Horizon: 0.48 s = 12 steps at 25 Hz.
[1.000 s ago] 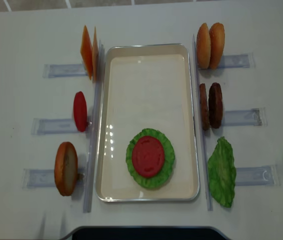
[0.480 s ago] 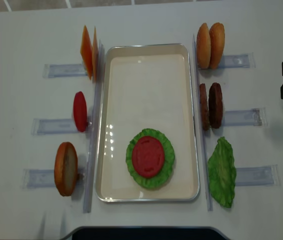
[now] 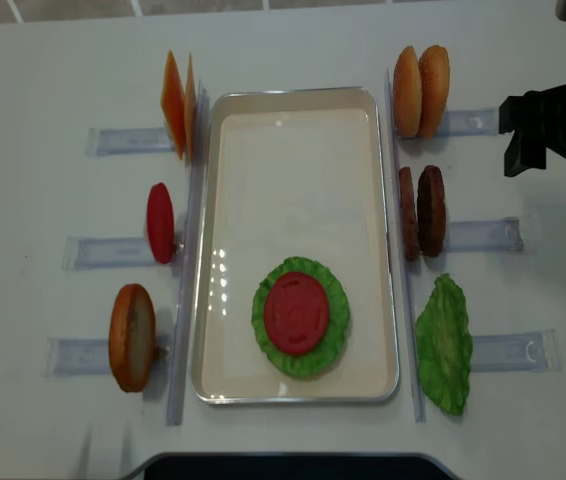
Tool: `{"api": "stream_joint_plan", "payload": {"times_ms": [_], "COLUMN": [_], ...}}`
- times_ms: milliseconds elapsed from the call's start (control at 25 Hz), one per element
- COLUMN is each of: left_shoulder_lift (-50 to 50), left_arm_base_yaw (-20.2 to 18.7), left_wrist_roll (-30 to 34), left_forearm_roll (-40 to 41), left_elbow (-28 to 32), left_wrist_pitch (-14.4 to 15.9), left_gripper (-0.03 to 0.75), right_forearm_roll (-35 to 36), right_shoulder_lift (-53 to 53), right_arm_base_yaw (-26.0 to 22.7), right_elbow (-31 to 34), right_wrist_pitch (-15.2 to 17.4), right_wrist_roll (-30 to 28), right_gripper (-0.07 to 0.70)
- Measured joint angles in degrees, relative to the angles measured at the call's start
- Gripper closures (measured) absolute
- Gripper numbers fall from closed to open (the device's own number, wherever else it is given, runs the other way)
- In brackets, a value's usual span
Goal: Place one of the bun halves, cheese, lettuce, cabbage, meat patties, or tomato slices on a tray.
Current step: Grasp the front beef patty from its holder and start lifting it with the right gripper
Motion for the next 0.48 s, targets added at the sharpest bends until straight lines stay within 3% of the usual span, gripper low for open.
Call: {"api": "stream_joint_plan", "payload": {"times_ms": [240, 480], "left_shoulder_lift": [0.0, 0.0], "left_arm_base_yaw": [0.0, 0.0], "left_wrist_roll": [0.0, 0.0], "left_forearm_roll": [0.0, 0.0], "left_elbow": [0.0, 0.0], "left_wrist_pitch": [0.0, 0.0], "left_gripper": [0.307, 0.307], "right_forearm_roll": [-2.2, -3.6], "right_shoulder_lift": [0.3, 3.5], "right_arm_base_yaw": [7.5, 13.4], "right_elbow": [-0.1, -3.6], "right_wrist_pitch": [-2.3, -1.1], "right_wrist_roll": [7.9, 11.9], "right_gripper": [0.095, 0.095]}}
